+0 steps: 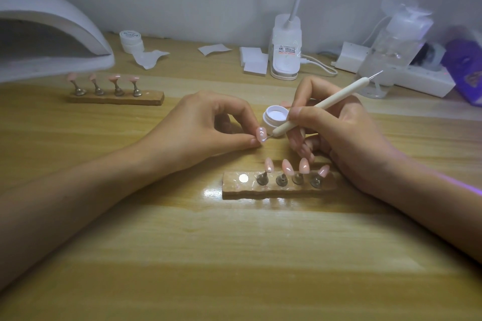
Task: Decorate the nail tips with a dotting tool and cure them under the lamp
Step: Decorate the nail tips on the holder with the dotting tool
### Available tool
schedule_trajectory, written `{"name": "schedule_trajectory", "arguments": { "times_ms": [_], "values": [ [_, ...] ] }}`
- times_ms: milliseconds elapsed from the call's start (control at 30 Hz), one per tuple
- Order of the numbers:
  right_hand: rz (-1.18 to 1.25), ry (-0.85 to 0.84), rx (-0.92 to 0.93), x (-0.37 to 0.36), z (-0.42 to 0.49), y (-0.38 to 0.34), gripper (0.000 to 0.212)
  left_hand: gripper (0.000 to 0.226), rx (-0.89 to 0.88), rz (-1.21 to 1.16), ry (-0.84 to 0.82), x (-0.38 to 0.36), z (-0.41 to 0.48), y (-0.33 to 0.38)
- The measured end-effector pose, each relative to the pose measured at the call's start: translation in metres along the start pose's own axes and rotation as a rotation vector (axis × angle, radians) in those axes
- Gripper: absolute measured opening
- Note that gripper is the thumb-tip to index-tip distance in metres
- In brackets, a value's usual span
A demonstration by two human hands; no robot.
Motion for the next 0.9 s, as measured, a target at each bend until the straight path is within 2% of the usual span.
{"name": "schedule_trajectory", "arguments": {
  "times_ms": [567, 900],
  "values": [
    [-0.015, 0.005, -0.005, 0.0015, 0.0001, 0.0015, 0.02, 0.013, -0.003, 0.001, -0.004, 0.0004, 0.0005, -0.002],
    [0.089, 0.029, 0.073, 0.0042, -0.0007, -0.0028, 0.021, 0.02, -0.03, -0.013, -0.022, -0.0005, 0.001, -0.0013]
  ]
}}
Point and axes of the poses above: each hand's wrist, its own z-axis towards the middle knuckle, its own x-axis out of the back of the hand, y = z × x, the point moved 5 cm from there along z, towards the middle knuckle, and after that the axes turned 13 degrees about -y, right-handed, at the moved point
